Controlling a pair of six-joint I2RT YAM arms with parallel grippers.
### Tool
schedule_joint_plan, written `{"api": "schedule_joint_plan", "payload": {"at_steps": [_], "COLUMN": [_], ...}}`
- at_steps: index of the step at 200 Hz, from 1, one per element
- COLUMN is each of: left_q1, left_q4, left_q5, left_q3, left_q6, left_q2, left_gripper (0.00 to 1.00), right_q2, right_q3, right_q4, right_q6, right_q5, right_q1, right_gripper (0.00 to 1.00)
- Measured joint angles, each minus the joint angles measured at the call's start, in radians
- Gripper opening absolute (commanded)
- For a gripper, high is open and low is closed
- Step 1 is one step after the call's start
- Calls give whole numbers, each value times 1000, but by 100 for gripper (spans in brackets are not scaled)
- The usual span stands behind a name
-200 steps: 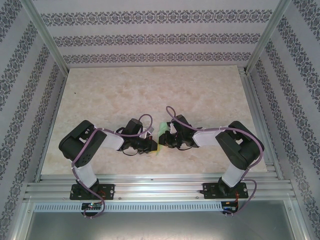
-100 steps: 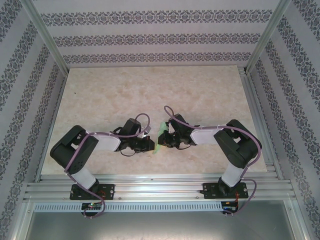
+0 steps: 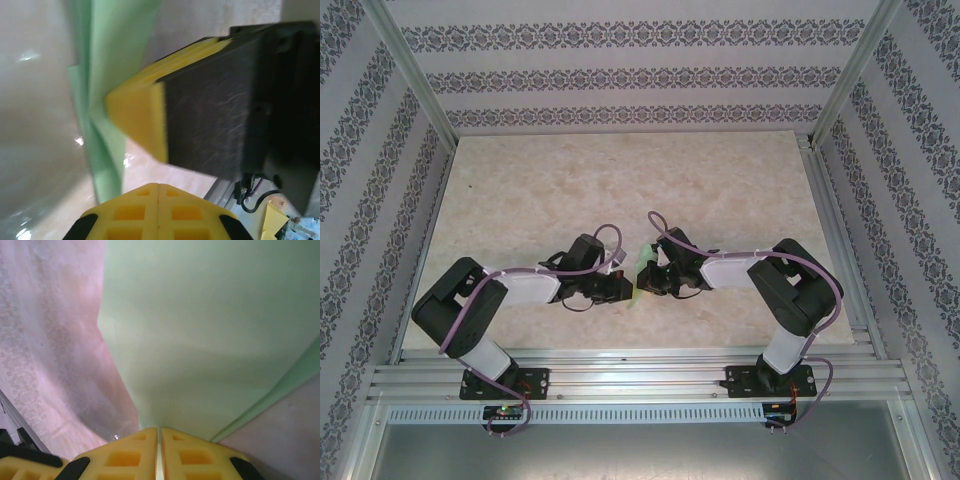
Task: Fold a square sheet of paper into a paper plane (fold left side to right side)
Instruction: Fold the wing for the fifth time at the center of the table.
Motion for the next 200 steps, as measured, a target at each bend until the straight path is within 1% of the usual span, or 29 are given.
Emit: {"api": "schedule_joint_plan", "payload": {"at_steps": [69, 125, 161, 200], "left_q1": [-26, -26, -26, -27], "left_q4": [11, 5, 62, 119], "left_q5": [-9, -56, -56, -55], "left_q3": [23, 14, -19, -48], "left_q6": [0, 13, 17, 16], "left_q2": [93, 98, 98, 97], "left_gripper": [0, 0, 0, 0], "right_q2": [0, 0, 0, 0], "right_q3": [4, 5, 15, 32], "right_q4": [-10, -13, -34, -74], "right_q6": [0, -3, -14, -39], "right_q5": [3, 3, 0, -4], "right_q1": [0, -1, -6, -32], "right_gripper": [13, 13, 13, 13]}}
